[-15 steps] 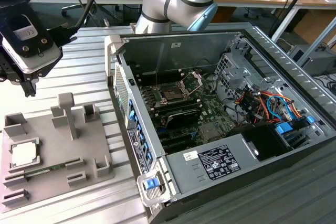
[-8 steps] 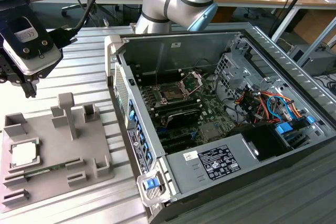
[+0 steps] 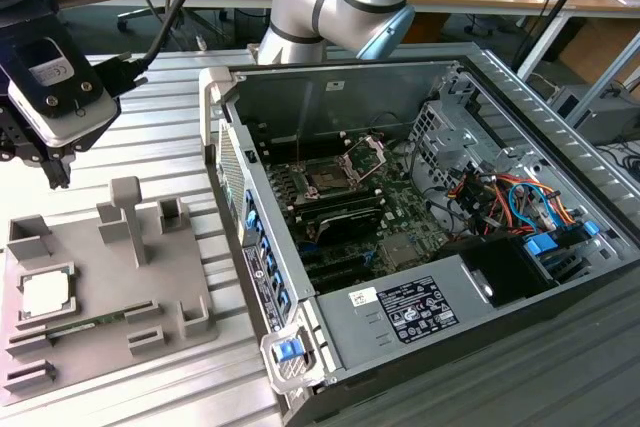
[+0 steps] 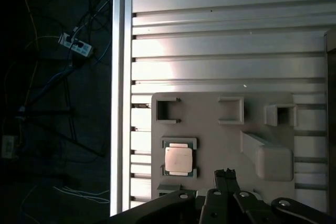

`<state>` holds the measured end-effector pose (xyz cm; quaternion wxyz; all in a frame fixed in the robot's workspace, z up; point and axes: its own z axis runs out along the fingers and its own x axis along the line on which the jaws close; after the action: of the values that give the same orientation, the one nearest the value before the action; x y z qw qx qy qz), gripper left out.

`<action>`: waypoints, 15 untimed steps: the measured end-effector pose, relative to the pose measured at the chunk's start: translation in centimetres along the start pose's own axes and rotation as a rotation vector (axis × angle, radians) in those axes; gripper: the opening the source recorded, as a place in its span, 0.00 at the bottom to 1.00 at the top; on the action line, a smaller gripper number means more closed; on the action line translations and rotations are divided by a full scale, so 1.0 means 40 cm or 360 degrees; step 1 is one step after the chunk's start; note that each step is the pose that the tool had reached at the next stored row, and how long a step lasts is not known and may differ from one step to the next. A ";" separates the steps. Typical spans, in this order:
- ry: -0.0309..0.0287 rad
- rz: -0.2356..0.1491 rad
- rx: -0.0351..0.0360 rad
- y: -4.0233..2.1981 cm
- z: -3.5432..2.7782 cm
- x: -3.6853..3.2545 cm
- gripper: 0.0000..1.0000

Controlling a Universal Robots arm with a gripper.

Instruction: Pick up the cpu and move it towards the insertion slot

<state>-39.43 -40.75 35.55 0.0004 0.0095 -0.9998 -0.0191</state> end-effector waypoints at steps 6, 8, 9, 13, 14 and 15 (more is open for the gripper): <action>0.00000 0.0000 0.0000 0.000 0.004 0.000 0.11; 0.00001 0.0000 0.0000 0.000 0.006 0.000 0.11; 0.00000 0.0000 0.0000 0.000 0.007 0.000 0.11; 0.00000 0.0000 0.0000 0.000 0.011 0.000 0.11; 0.00001 0.0000 0.0000 0.000 0.012 0.000 0.11; 0.00000 0.0000 0.0000 0.000 0.013 0.000 0.11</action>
<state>-39.44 -40.75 35.05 0.0004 0.0096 -0.9998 -0.0191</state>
